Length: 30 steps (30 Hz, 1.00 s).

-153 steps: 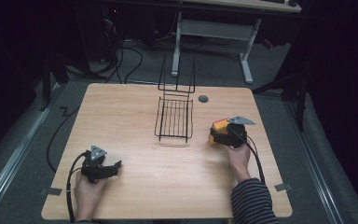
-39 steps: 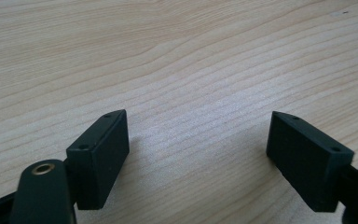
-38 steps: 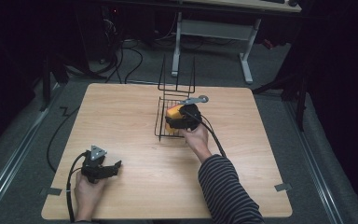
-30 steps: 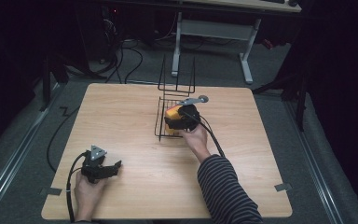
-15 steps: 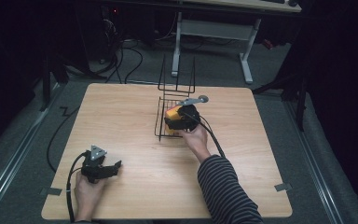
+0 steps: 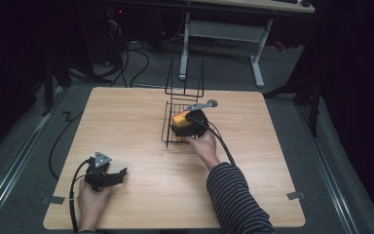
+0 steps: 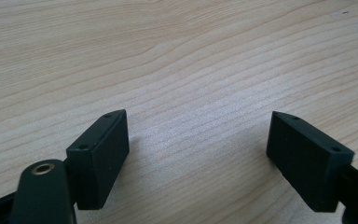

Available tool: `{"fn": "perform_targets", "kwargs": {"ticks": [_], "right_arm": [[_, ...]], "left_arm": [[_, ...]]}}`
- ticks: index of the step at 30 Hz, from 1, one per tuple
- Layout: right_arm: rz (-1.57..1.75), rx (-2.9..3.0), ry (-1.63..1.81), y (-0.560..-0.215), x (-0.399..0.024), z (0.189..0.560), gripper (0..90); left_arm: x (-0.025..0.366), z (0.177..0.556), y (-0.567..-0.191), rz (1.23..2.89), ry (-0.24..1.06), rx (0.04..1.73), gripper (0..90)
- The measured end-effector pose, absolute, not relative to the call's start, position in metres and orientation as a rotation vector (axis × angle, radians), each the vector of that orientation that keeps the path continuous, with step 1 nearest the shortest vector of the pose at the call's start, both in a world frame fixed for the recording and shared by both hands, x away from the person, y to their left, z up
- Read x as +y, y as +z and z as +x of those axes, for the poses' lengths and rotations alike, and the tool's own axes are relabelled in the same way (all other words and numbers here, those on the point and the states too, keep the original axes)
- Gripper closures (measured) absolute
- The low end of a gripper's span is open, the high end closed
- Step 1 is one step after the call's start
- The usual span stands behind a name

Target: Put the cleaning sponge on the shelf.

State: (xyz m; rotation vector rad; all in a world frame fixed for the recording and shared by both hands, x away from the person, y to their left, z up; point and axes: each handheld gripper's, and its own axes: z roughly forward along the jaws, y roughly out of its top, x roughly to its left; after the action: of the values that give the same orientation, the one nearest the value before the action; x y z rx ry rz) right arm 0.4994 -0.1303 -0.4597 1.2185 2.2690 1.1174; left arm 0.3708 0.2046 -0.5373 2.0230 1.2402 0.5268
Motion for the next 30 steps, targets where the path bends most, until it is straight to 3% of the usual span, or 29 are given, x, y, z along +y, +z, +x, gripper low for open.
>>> {"fn": "perform_targets", "kwargs": {"ticks": [16,30], "right_arm": [[1.192,2.284,1.168,-0.45,-0.136,0.494,3.3],[1.164,2.267,1.204,-0.439,-0.144,0.484,0.8]], "left_arm": [[0.205,0.371,-0.537,2.023,0.527,1.24,21.6],[0.205,0.371,-0.537,2.022,0.526,1.24,21.6]]}}
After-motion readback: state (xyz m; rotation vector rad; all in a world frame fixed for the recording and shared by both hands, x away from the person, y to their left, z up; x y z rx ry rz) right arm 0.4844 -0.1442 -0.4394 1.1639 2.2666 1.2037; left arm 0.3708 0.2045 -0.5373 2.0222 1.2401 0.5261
